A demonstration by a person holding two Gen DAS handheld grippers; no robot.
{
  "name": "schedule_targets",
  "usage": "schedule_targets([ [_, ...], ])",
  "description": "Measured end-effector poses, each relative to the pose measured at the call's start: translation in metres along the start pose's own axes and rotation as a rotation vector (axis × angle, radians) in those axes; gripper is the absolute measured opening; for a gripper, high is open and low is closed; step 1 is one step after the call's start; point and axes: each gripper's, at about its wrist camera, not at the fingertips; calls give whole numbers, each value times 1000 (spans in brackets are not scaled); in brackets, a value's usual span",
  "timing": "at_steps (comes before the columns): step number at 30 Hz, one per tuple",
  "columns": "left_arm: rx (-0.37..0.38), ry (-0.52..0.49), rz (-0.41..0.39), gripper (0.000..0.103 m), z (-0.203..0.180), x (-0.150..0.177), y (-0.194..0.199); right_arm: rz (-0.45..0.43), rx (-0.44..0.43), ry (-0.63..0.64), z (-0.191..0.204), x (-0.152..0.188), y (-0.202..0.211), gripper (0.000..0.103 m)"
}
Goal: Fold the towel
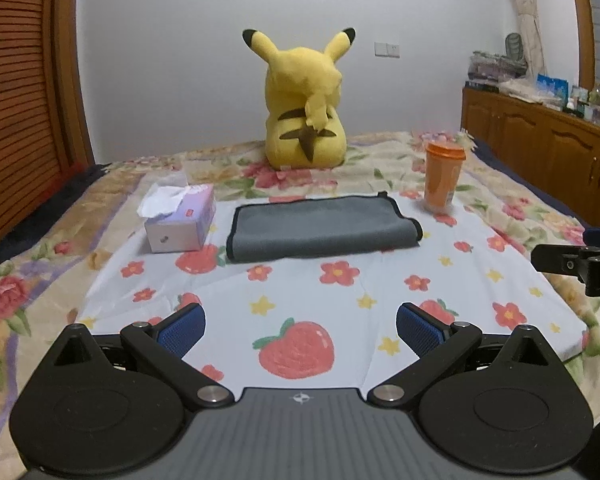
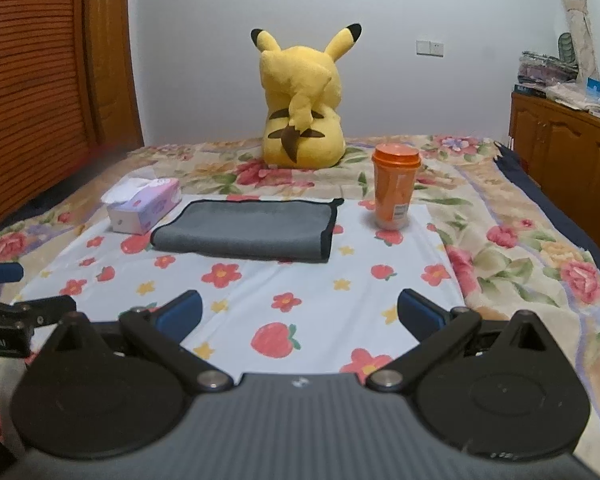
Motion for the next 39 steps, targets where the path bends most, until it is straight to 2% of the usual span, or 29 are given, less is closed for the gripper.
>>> schedule_targets([
  [10,-28,53,-59,103,10,-3,11,-43,6,-1,-2,-1,6,103],
  [30,-54,24,-153,103,10,-6,27,-135,2,-11,-5,-2,19,103],
  [39,-61,22,-165,103,10,-7,27,-169,5,-18,-7,-3,23,103],
])
Point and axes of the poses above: each gripper's, at about its wrist camera, not at the fingertips, and y roughly against the way its jaws point, z to its left, x to its underside, and after that the axes turned 8 degrees about -y, right-handed
